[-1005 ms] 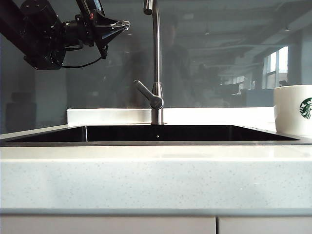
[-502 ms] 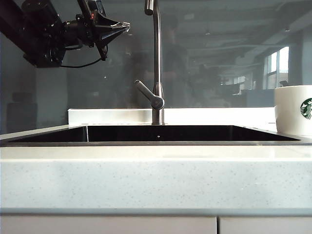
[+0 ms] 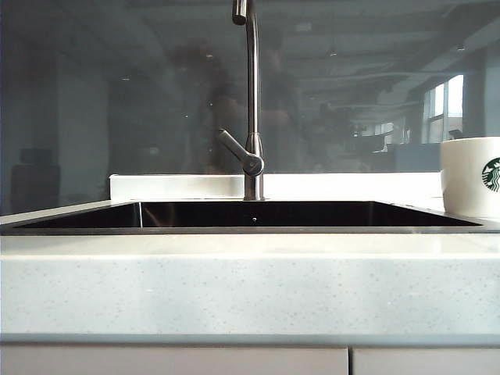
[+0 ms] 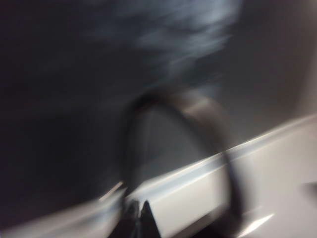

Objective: Pick up the mug next to the sink, go to the faucet to get some water, pour the water into the sink, and finally put the mug back to its place.

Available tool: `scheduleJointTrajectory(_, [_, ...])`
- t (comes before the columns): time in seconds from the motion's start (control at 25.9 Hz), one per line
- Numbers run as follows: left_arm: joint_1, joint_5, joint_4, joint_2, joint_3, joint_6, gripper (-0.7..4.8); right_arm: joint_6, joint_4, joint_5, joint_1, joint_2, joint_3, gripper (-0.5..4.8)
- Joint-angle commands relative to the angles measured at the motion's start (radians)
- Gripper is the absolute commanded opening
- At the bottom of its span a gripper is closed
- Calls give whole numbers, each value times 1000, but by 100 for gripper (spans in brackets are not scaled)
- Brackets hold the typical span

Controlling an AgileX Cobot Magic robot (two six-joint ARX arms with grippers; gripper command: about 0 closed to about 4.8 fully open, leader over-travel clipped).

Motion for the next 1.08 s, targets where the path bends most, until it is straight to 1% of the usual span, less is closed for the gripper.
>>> scheduleJointTrajectory(0.04, [-35, -399, -284, -90, -7, 177, -3, 3, 12, -2, 0, 1, 3, -1])
scheduleJointTrajectory(0.12, [-35, -397, -365, -194, -11, 219, -3, 3, 12, -2, 0, 1, 3, -1])
scheduleJointTrajectory(0.23, [-35, -397, -401, -315, -51, 219, -3, 3, 12, -3, -1, 1, 3, -1])
scheduleJointTrajectory(0.31, [-31, -397, -399, -413, -112, 225, -3, 3, 12, -2, -1, 1, 3, -1])
scheduleJointTrajectory(0.39, [-30, -418, -395, -544, -219, 253, -3, 3, 9, -2, 0, 2, 3, -1])
scheduleJointTrajectory(0.46, [-27, -478, -393, -677, -341, 285, -3, 3, -3, -3, -1, 1, 3, -1])
scheduleJointTrajectory(0.5, [-12, -487, -391, -765, -427, 291, -3, 3, -6, -3, 0, 2, 3, -1])
scheduleJointTrajectory(0.58, [20, -486, -369, -866, -535, 286, -3, 3, -11, -2, 0, 3, 3, -1])
scheduleJointTrajectory(0.7, [85, -479, -320, -1014, -713, 241, -3, 3, -12, -3, -1, 2, 3, -1])
scheduleJointTrajectory(0.73, [118, -480, -295, -1086, -811, 220, -3, 3, -12, -2, -1, 1, 3, -1])
scheduleJointTrajectory(0.77, [135, -479, -280, -1131, -872, 217, -3, 3, -12, -2, -1, 1, 3, -1])
scheduleJointTrajectory(0.81, [159, -479, -253, -1209, -979, 218, -3, 3, -12, -2, -1, 1, 3, -1])
scheduleJointTrajectory(0.85, [174, -479, -232, -1250, -1040, 218, -3, 3, -12, -2, -1, 1, 3, -1])
scheduleJointTrajectory(0.89, [192, -476, -200, -1316, -1134, 206, -3, 3, -12, -2, -1, 2, 3, -1])
scheduleJointTrajectory(0.93, [199, -477, -176, -1354, -1191, 194, -3, 3, -12, -2, -1, 2, 3, -1])
scheduleJointTrajectory(0.97, [207, -479, -138, -1411, -1278, 183, -3, 3, -12, -2, -1, 2, 3, -1])
scheduleJointTrajectory(1.08, [207, -479, 3, -1529, -1488, 184, -3, 3, -11, -2, -1, 2, 3, -1])
